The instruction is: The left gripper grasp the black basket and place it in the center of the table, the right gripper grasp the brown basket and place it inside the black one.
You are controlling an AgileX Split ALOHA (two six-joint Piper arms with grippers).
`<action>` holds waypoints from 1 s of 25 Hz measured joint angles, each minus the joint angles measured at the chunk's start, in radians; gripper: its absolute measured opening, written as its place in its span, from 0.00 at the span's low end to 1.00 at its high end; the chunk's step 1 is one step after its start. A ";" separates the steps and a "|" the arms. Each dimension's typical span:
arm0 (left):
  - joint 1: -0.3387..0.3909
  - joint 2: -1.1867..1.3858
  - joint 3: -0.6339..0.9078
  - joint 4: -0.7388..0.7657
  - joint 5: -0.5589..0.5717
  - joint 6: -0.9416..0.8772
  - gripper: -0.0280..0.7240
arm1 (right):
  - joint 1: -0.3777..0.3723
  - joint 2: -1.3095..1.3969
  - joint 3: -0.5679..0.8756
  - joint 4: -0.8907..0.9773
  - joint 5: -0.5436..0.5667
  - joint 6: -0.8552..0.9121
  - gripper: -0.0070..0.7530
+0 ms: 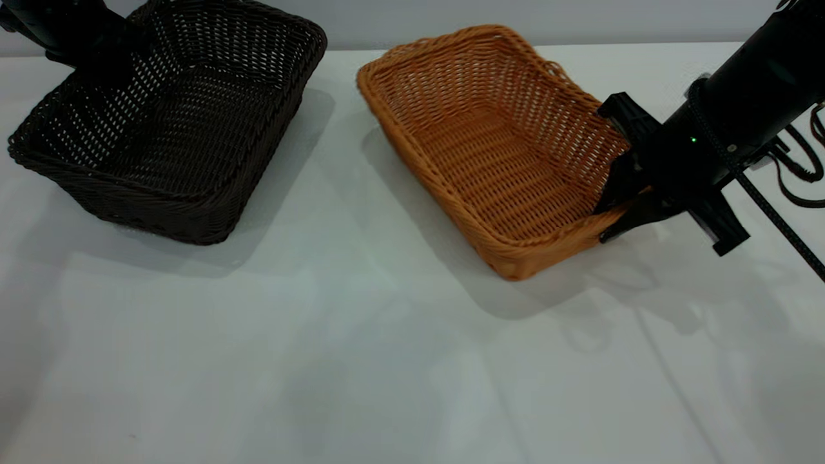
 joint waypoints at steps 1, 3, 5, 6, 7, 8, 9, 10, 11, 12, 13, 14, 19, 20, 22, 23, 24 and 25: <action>0.000 0.000 0.000 0.000 0.000 0.002 0.14 | -0.009 -0.001 0.000 -0.009 0.000 -0.018 0.10; 0.000 0.000 0.000 -0.001 -0.001 0.016 0.14 | -0.035 -0.006 0.000 -0.020 0.001 -0.069 0.10; 0.000 0.000 0.000 -0.002 -0.002 0.041 0.14 | -0.079 -0.019 0.000 -0.023 0.001 -0.128 0.10; 0.000 -0.001 0.000 -0.004 -0.002 0.060 0.14 | -0.104 -0.031 0.000 -0.023 0.001 -0.175 0.10; 0.000 -0.001 0.000 -0.005 -0.001 0.079 0.14 | -0.136 -0.044 -0.002 -0.019 0.008 -0.226 0.10; -0.005 -0.001 -0.001 -0.007 0.001 0.105 0.14 | -0.170 -0.065 -0.008 -0.010 0.028 -0.266 0.09; -0.010 -0.001 -0.001 -0.008 0.003 0.134 0.14 | -0.199 -0.089 -0.019 0.000 0.057 -0.311 0.09; -0.016 -0.001 -0.003 -0.009 0.003 0.167 0.14 | -0.234 -0.112 -0.030 0.012 0.083 -0.349 0.09; -0.028 -0.002 -0.004 -0.009 0.006 0.198 0.14 | -0.268 -0.131 -0.045 0.020 0.120 -0.382 0.09; -0.045 -0.003 -0.008 -0.009 0.008 0.241 0.14 | -0.300 -0.151 -0.062 0.027 0.161 -0.407 0.09; -0.066 -0.005 -0.009 -0.009 0.011 0.291 0.14 | -0.324 -0.168 -0.080 0.030 0.199 -0.435 0.09; -0.087 -0.007 -0.010 -0.009 0.014 0.335 0.14 | -0.347 -0.183 -0.094 0.032 0.246 -0.463 0.09; -0.232 -0.012 -0.014 -0.081 0.061 0.581 0.14 | -0.387 -0.214 -0.162 0.030 0.382 -0.550 0.09; -0.261 -0.009 -0.014 -0.104 0.071 0.634 0.14 | -0.387 -0.214 -0.170 0.027 0.389 -0.556 0.09; -0.310 -0.003 -0.014 -0.145 0.085 0.735 0.14 | -0.388 -0.214 -0.177 0.026 0.400 -0.572 0.09; -0.335 0.001 -0.014 -0.169 0.089 0.791 0.14 | -0.389 -0.214 -0.179 0.026 0.403 -0.576 0.09; -0.359 0.007 -0.015 -0.190 0.093 0.846 0.14 | -0.390 -0.214 -0.180 0.027 0.403 -0.581 0.09; -0.378 0.010 -0.015 -0.205 0.101 0.890 0.14 | -0.391 -0.214 -0.180 0.027 0.403 -0.582 0.09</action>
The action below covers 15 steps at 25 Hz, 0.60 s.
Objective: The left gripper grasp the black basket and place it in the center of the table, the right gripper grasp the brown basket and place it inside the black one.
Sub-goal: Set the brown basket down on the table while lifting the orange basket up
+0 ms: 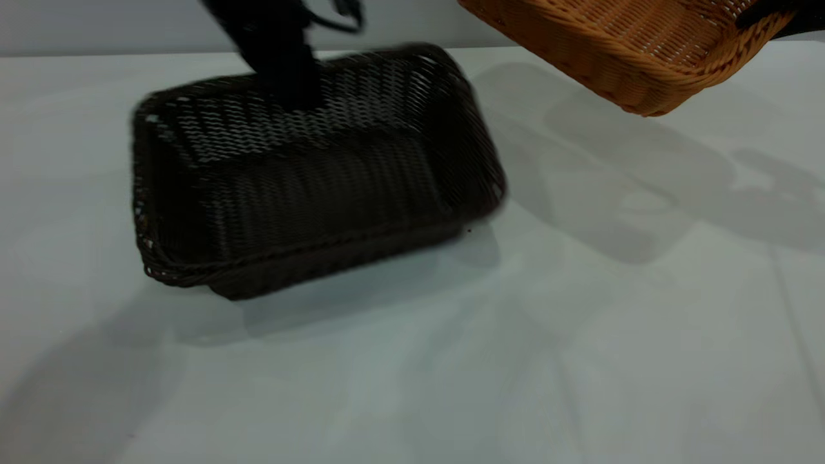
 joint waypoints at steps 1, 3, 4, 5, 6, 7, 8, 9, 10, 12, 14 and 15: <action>-0.021 0.006 0.000 -0.013 0.008 0.054 0.14 | -0.002 0.000 0.000 0.000 0.000 -0.001 0.09; -0.058 0.015 -0.001 -0.027 0.022 0.140 0.14 | -0.004 0.000 0.000 0.000 -0.001 -0.003 0.09; -0.073 0.019 -0.002 -0.032 0.023 0.172 0.14 | -0.006 0.000 0.000 0.000 -0.002 -0.003 0.09; -0.087 0.024 -0.002 -0.034 0.024 0.191 0.14 | -0.009 0.000 -0.001 0.001 -0.003 -0.004 0.09; -0.095 0.030 -0.002 -0.035 0.025 0.200 0.14 | -0.010 0.000 -0.001 0.001 -0.003 -0.004 0.09; -0.100 0.033 -0.002 -0.036 0.025 0.203 0.14 | -0.014 0.000 -0.001 0.001 -0.003 -0.006 0.09; -0.102 0.037 -0.002 -0.037 0.028 0.204 0.14 | -0.014 0.000 -0.001 0.001 -0.003 -0.006 0.09; -0.103 0.039 -0.002 -0.038 0.033 0.204 0.14 | -0.016 0.000 -0.001 0.002 -0.003 -0.006 0.09; -0.103 0.040 -0.002 -0.039 0.037 0.204 0.14 | -0.016 0.000 -0.001 0.003 -0.003 -0.006 0.09; -0.104 0.040 -0.002 -0.039 0.043 0.204 0.14 | -0.016 0.000 -0.001 0.003 -0.003 -0.007 0.09; -0.103 0.040 -0.002 -0.039 0.044 0.204 0.15 | -0.016 0.000 -0.001 0.004 -0.002 -0.007 0.09; -0.103 0.040 -0.002 -0.039 0.044 0.204 0.15 | -0.016 0.000 -0.001 0.004 -0.002 -0.007 0.09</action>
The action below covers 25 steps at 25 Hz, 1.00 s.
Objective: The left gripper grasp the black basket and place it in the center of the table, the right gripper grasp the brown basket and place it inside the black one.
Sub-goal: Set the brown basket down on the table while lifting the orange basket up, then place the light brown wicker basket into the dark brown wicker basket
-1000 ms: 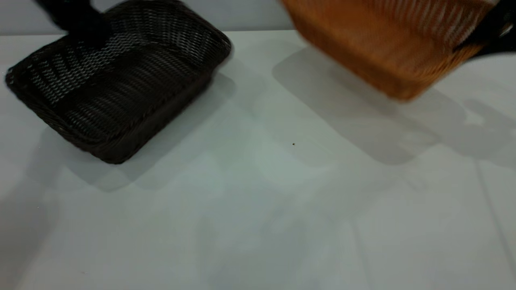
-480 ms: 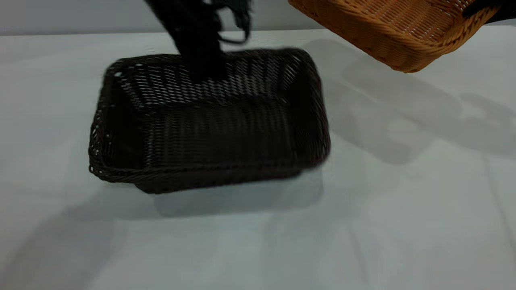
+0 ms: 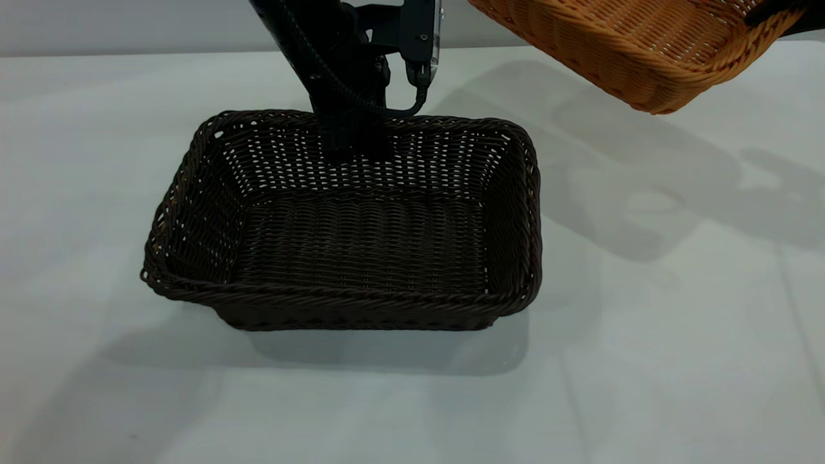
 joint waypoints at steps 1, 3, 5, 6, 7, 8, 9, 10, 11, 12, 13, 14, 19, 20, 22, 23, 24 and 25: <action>-0.001 0.000 0.000 0.000 0.001 0.002 0.16 | 0.000 0.000 0.000 0.000 0.001 0.000 0.09; -0.001 0.000 0.000 0.001 0.002 0.002 0.19 | 0.000 0.000 0.000 0.001 0.004 0.000 0.09; -0.001 0.003 0.000 -0.010 0.001 0.002 0.27 | -0.001 0.000 0.000 0.001 0.011 0.000 0.09; -0.001 0.009 0.000 -0.015 -0.002 0.002 0.33 | -0.002 0.000 0.000 0.001 0.015 -0.001 0.09; -0.001 0.012 0.000 -0.020 -0.004 0.003 0.38 | -0.002 0.000 0.000 0.001 0.016 -0.001 0.09; -0.002 0.017 0.001 -0.028 -0.005 0.003 0.45 | -0.002 0.000 0.000 0.002 0.017 -0.001 0.09; -0.003 0.019 0.002 -0.033 -0.005 0.003 0.52 | -0.002 0.000 0.000 0.002 0.020 -0.001 0.09; -0.003 0.019 0.002 -0.037 -0.006 0.000 0.58 | -0.002 0.000 0.000 0.002 0.021 -0.001 0.09; -0.003 0.019 0.002 -0.039 -0.006 -0.010 0.64 | -0.002 0.000 0.000 0.002 0.022 -0.001 0.09; -0.004 0.017 0.002 -0.039 -0.010 -0.033 0.69 | -0.002 0.000 0.000 0.003 0.025 -0.001 0.09; -0.004 0.012 0.002 -0.039 -0.013 -0.065 0.73 | -0.002 0.000 0.000 0.003 0.026 -0.001 0.09; -0.004 0.006 0.003 -0.039 -0.015 -0.101 0.76 | -0.002 0.000 0.000 0.003 0.028 -0.001 0.09; 0.009 -0.089 0.008 -0.030 0.021 -0.344 0.81 | -0.002 0.000 0.000 0.003 0.032 -0.001 0.09; 0.017 -0.115 0.008 -0.029 0.038 -0.405 0.81 | -0.002 0.000 0.000 0.003 0.032 -0.001 0.09; 0.047 -0.162 0.008 -0.028 0.077 -0.519 0.79 | -0.002 0.000 0.000 0.003 0.035 -0.001 0.09; 0.067 -0.185 0.008 -0.023 0.104 -0.570 0.78 | -0.002 0.000 0.000 0.003 0.038 -0.002 0.09; 0.087 -0.204 0.008 -0.016 0.133 -0.604 0.78 | -0.002 0.000 0.000 0.003 0.040 -0.003 0.09; 0.112 -0.217 0.008 -0.008 0.163 -0.636 0.77 | -0.002 0.000 0.000 0.003 0.046 -0.004 0.09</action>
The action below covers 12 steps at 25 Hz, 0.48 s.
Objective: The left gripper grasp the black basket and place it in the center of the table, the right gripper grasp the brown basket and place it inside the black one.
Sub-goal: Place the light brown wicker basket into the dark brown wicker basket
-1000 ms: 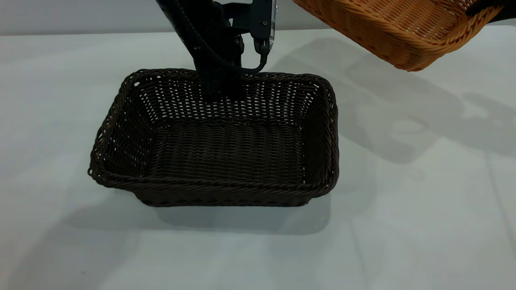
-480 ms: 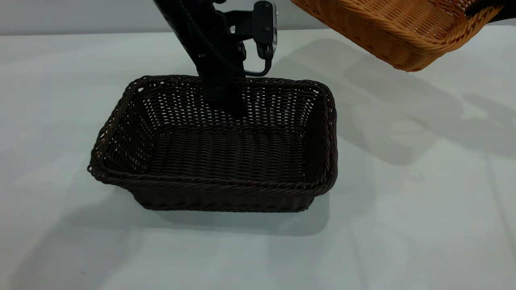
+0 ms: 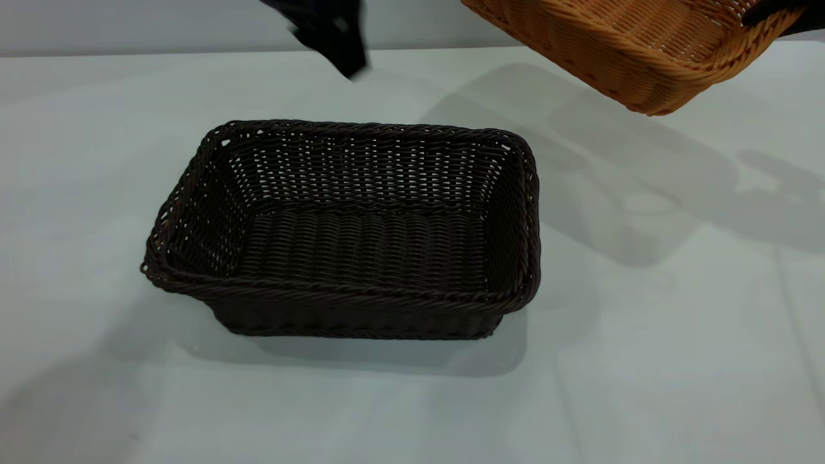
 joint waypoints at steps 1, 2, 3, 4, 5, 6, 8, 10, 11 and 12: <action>0.028 -0.012 0.000 0.007 0.024 -0.025 0.76 | 0.000 0.000 0.000 0.000 0.005 -0.001 0.09; 0.052 -0.023 0.000 0.012 0.048 -0.049 0.75 | 0.002 0.000 0.000 0.000 0.009 -0.003 0.09; 0.084 -0.028 0.000 0.013 0.063 -0.067 0.74 | 0.006 0.000 0.000 0.000 0.011 -0.003 0.09; 0.118 -0.033 0.000 0.013 0.069 -0.092 0.74 | 0.012 0.000 0.000 0.000 0.015 -0.003 0.09; 0.152 -0.037 0.000 0.010 0.070 -0.119 0.73 | 0.020 0.000 -0.001 0.000 0.017 -0.003 0.09; 0.180 -0.041 0.000 -0.002 0.070 -0.147 0.72 | 0.033 0.000 -0.001 0.000 0.026 -0.003 0.09; 0.243 -0.043 0.000 -0.036 0.070 -0.183 0.72 | 0.069 0.000 -0.001 -0.016 0.064 -0.002 0.09; 0.287 -0.043 0.000 -0.076 0.073 -0.193 0.71 | 0.115 0.000 -0.001 -0.042 0.113 -0.002 0.09; 0.306 -0.043 0.000 -0.091 0.074 -0.194 0.71 | 0.142 0.000 -0.001 -0.055 0.139 -0.002 0.09; 0.321 -0.043 0.000 -0.107 0.074 -0.195 0.71 | 0.166 0.000 -0.001 -0.064 0.160 -0.002 0.09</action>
